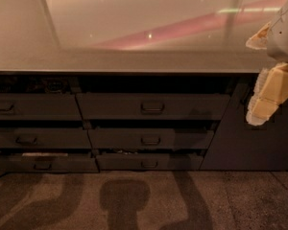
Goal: Open top drawer
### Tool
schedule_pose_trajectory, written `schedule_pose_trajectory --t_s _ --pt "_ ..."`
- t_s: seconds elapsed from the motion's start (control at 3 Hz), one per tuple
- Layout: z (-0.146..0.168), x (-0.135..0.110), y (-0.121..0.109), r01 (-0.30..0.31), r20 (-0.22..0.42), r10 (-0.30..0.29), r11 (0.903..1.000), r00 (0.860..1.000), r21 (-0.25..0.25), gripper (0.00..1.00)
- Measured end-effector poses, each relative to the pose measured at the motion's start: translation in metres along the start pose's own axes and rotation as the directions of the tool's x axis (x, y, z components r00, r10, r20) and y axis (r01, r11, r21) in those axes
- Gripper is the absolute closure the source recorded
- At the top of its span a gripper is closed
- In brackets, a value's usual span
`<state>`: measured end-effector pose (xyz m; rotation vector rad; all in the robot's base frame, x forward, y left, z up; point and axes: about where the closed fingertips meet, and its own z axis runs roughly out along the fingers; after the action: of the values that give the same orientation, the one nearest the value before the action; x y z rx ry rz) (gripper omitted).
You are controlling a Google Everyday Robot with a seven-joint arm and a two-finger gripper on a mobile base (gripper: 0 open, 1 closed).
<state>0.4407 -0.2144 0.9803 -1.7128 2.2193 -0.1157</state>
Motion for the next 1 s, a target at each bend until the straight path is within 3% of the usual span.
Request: schedule_pose_trajectory --t_s 0.33,0.67,1.0 --pt "0.003 0.000 -0.002 -0.008 -0.010 0.008 1.0000 1.000 0.002 0.00" --pt "0.053 0.012 -0.015 -0.017 -0.030 0.015 0.9973 0.999 -0.071 0.00" --pt "0.101 0.030 -0.026 -0.055 -0.039 0.050 0.9881 0.998 -0.144 0.00"
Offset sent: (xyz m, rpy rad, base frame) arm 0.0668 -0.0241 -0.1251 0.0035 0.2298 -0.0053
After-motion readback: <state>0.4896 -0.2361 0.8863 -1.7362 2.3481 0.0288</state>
